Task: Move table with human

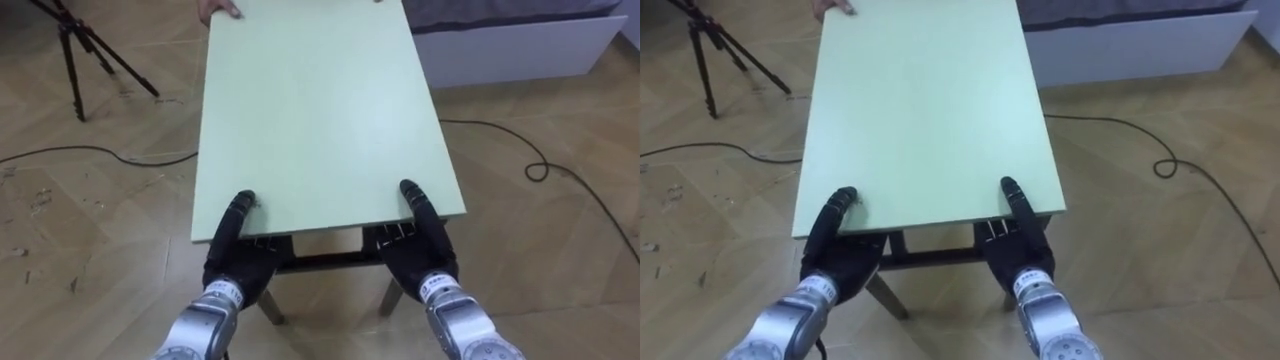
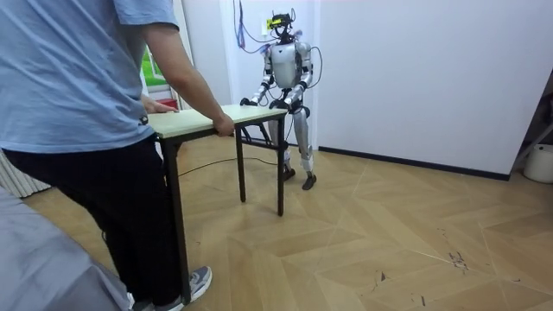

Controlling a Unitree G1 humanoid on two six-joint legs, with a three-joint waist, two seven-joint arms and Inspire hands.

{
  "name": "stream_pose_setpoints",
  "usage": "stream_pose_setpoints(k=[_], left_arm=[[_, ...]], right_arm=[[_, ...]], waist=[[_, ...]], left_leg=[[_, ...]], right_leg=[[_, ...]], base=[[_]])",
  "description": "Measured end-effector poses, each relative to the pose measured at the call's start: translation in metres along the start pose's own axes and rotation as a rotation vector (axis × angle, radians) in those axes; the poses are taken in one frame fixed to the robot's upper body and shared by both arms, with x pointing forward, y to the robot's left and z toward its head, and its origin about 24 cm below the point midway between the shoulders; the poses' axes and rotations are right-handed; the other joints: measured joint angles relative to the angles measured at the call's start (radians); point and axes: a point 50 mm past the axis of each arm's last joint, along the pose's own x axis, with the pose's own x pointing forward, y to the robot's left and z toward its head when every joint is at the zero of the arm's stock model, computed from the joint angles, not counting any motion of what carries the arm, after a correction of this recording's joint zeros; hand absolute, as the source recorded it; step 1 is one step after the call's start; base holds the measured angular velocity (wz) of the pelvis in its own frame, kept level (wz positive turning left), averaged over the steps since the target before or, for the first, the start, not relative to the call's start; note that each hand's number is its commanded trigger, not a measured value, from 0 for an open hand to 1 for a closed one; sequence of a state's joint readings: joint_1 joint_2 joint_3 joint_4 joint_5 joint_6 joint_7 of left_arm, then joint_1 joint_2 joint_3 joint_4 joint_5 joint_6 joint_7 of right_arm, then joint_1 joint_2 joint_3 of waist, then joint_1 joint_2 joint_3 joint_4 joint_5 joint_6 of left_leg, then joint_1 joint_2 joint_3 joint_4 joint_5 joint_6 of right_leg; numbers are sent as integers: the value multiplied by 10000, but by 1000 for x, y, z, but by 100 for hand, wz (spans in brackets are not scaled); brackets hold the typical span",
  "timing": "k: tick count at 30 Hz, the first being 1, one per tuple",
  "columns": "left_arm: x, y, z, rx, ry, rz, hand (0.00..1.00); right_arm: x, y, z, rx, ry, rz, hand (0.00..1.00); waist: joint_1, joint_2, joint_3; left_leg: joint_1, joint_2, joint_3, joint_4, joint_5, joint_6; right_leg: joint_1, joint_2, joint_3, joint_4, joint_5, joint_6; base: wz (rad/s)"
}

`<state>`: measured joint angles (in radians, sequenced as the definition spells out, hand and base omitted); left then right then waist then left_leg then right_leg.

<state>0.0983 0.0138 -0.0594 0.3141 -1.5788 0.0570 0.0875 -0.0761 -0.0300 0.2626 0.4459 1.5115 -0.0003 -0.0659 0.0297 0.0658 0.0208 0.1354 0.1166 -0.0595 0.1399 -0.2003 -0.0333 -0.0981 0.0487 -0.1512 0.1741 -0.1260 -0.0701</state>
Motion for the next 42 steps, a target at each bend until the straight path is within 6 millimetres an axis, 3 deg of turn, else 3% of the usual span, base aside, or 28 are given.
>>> stream_pose_setpoints(k=[1, 2, 3, 6, 10, 17, 23, 26, 36, 42], left_arm=[[-2, -1, 3, -38, -156, -173, 100], [0, 2, -7, -84, 146, 13, 100], [1, 0, -12, 28, 392, 76, 100], [1, -13, -10, 455, 214, -362, 100], [1, -19, -6, 647, 108, -589, 100], [-8, -10, -4, 984, 96, -403, 100], [-16, -9, -7, 1260, 20, -533, 100], [-20, -9, -11, 1325, 62, -596, 100], [-35, 6, -17, 1252, 18, -260, 100], [-43, 12, -20, 1254, -98, -167, 100]], right_arm=[[-1, 4, -3, 2, 49, 185, 100], [-7, -4, 1, 5, -133, 39, 100], [-11, -8, 4, 202, -319, -65, 100], [-14, -2, 5, 585, -367, 281, 100], [-19, 1, 3, 772, -228, 513, 100], [-33, -14, -2, 1001, -149, 367, 100], [-46, -16, -7, 1241, -188, 455, 100], [-54, -18, -7, 1308, -333, 457, 100], [-69, -28, -10, 1101, -390, 203, 100], [-76, -34, -10, 931, -375, 183, 100]], waist=[[7, -111, 48], [-84, 198, 33], [-109, 133, 59], [-206, -50, 44], [-196, -73, 17], [-201, -231, -86], [-172, -230, -85], [25, -229, -84], [220, -240, -78], [314, -418, -46]], left_leg=[[0, -117, 101, 39, -155, -210], [158, 29, 431, -78, -353, -365], [260, -19, 934, -196, -208, -334], [79, -67, 1378, -273, -108, -278], [15, -265, 1431, -150, -107, -274], [7, -402, 1661, -51, -133, -226], [-30, -411, 1703, -49, -137, -219], [-69, -411, 1711, -49, -144, -207], [-148, -417, 1710, -13, -180, -111], [-344, -431, 1697, 137, -196, -98]], right_leg=[[-182, -271, -231, -401, 1452, 3], [17, -245, -579, 6, 1076, 71], [138, -317, -644, 176, 966, 141], [96, -342, -606, 58, 858, 234], [101, -462, -661, 101, 796, 318], [112, -627, -681, 231, 752, 429], [70, -657, -714, 322, 714, 461], [-12, -663, -708, 396, 705, 450], [-259, -687, -636, 745, 634, 400], [-396, -724, -611, 849, 628, 389]], base=[[7], [76], [80], [34], [5], [2], [6], [2], [0], [0]])
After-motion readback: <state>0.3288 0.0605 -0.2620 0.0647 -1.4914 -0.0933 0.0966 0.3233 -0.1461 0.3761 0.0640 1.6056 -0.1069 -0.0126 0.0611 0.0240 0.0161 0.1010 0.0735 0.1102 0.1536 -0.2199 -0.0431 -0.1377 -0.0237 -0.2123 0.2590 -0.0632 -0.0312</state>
